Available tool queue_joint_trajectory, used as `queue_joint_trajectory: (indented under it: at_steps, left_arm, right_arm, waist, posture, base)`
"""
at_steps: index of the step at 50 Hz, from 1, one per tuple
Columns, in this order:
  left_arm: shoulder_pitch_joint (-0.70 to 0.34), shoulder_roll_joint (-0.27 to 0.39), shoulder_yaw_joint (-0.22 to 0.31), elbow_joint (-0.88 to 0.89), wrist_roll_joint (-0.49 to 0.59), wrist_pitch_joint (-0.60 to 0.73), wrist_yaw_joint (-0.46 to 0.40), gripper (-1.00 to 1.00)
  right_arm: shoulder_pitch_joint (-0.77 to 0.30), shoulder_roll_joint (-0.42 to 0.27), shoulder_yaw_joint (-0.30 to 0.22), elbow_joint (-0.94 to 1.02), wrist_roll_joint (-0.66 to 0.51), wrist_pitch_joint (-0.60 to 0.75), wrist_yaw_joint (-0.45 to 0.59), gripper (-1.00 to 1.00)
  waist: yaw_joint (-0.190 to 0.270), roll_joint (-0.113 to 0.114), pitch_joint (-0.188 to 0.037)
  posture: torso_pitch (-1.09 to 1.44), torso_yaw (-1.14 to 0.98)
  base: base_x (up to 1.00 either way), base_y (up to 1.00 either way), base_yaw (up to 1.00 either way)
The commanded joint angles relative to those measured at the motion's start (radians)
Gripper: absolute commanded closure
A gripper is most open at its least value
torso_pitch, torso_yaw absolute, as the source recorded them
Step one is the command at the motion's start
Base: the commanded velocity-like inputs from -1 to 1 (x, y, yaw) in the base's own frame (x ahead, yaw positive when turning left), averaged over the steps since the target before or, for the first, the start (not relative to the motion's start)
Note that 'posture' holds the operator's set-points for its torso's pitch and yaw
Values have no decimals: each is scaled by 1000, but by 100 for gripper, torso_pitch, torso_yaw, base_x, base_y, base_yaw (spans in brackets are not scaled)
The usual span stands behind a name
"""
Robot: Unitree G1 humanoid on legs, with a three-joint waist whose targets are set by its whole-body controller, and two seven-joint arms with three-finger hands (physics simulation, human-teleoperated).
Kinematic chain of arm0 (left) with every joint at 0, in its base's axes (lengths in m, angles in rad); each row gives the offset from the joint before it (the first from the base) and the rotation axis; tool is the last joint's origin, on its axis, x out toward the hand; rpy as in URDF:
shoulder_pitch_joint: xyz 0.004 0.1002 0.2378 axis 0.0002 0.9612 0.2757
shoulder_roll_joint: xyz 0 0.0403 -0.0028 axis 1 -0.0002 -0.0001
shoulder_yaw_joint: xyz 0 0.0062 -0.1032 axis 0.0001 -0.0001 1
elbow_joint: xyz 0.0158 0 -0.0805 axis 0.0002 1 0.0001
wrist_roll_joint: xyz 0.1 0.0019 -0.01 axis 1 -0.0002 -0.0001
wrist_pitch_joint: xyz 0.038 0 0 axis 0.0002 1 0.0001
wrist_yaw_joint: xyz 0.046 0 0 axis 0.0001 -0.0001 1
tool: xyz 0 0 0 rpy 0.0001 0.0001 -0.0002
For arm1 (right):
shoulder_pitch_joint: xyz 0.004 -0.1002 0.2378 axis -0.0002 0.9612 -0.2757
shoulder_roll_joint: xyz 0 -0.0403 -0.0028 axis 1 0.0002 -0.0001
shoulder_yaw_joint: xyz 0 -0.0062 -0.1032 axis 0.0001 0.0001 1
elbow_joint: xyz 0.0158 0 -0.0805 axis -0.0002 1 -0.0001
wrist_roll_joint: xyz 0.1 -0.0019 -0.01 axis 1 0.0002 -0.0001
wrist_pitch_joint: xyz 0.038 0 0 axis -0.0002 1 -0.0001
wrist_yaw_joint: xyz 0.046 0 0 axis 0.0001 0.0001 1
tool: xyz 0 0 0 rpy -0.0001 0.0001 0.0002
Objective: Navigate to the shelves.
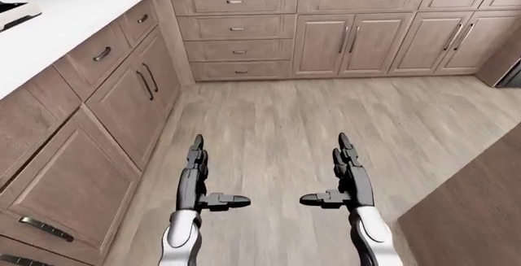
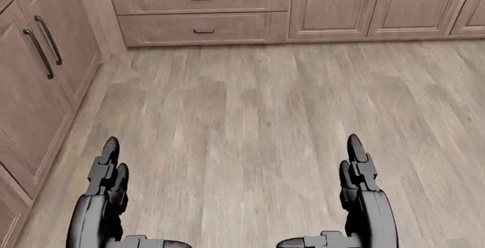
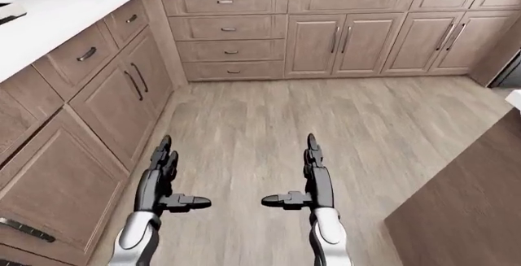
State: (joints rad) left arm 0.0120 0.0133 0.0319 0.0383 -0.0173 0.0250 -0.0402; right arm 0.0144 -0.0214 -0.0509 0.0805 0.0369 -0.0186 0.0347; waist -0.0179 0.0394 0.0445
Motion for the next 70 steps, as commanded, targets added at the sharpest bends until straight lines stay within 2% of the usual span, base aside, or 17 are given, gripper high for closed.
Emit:
queue_joint_trajectory:
  at_steps: [1, 2, 10, 16, 26, 30, 31, 39, 44, 45, 46, 50, 54, 58, 59, 64, 70]
  left_arm:
    - [-14, 6, 7, -33, -2, -27, 2, -100]
    - [-14, 6, 7, -33, -2, -27, 2, -100]
    - [-14, 6, 7, -33, -2, -27, 2, -100]
    - [-14, 6, 7, -33, -2, -27, 2, -100]
    - [-14, 6, 7, -34, -2, -27, 2, -100]
    - [-14, 6, 7, -33, -2, -27, 2, -100]
    - [-14, 6, 7, -33, -2, -27, 2, -100]
    - [-14, 6, 7, -33, -2, -27, 2, -100]
    - [-14, 6, 7, -34, -2, -27, 2, -100]
    - [-14, 6, 7, -34, -2, -27, 2, -100]
    - [-14, 6, 7, -34, -2, -27, 2, -100]
    - [-14, 6, 7, -33, -2, -27, 2, -100]
    - [-14, 6, 7, -33, -2, -27, 2, -100]
    - [-14, 6, 7, -33, -2, -27, 2, -100]
    - [-14, 6, 7, -33, -2, -27, 2, -100]
    - [-14, 6, 7, -33, -2, -27, 2, -100]
    - [-14, 6, 7, -34, -2, -27, 2, -100]
  right_arm:
    - [-18, 3, 7, -36, 2, -26, 3, -100]
    - [-21, 2, 6, -30, 3, -29, 3, -100]
    - [-12, 3, 11, -45, -1, -27, 6, -100]
    - [-15, 3, 11, -33, -2, -35, 9, -100]
    - [-14, 3, 13, -37, -6, -31, 11, -100]
    - [-13, 4, 15, -44, -6, -22, 12, -100]
    - [-13, 3, 14, -44, -6, -22, 12, -100]
    - [-16, 3, 13, -36, -5, -28, 13, -100]
    - [-14, 3, 13, -41, -5, -27, 13, -100]
    - [-12, 3, 13, -45, -5, -23, 13, -100]
    - [-10, 4, 15, -51, -6, -20, 13, -100]
    - [-12, 4, 13, -46, -4, -23, 14, -100]
    - [-13, 3, 13, -40, -4, -28, 15, -100]
    - [-12, 4, 13, -44, -4, -25, 14, -100]
    - [-13, 3, 13, -41, -4, -28, 15, -100]
    - [-10, 4, 14, -51, -4, -20, 15, -100]
    - [-10, 4, 15, -47, -7, -26, 16, -100]
  waist:
    - [2, 12, -15]
    - [2, 45, -28]
    - [34, 0, -21]
    - [40, -107, -34]
    - [6, -36, -5]
    - [4, 56, -30]
    - [18, 16, -18]
    - [40, -10, -17]
    - [37, -127, -43]
    - [28, -76, -27]
    - [31, -100, -19]
    - [12, -79, -20]
    - [4, -38, -8]
    - [1, 51, -33]
    - [13, 18, -22]
    - [30, 20, -24]
    - [46, -49, -19]
  posture:
    - [0, 0]
    - [0, 0]
    - [0, 0]
    - [0, 0]
    - [0, 0]
    - [0, 0]
    - [0, 0]
    - [0, 0]
    - [0, 0]
    - [0, 0]
    - [0, 0]
    - [0, 0]
    - [0, 0]
    - [0, 0]
    - [0, 0]
    - [0, 0]
    - [0, 0]
  base:
    - [27, -4, 0]
    - [27, -4, 0]
    - [26, -4, 0]
    - [28, -6, 0]
    - [29, -9, 0]
    - [30, -9, 0]
    - [30, -9, 0]
    - [29, -9, 0]
    - [30, -8, 0]
    - [29, -9, 0]
    - [30, -9, 0]
    - [29, -8, 0]
    - [30, -9, 0]
    - [30, -9, 0]
    - [30, -9, 0]
    - [30, -9, 0]
    - [31, -9, 0]
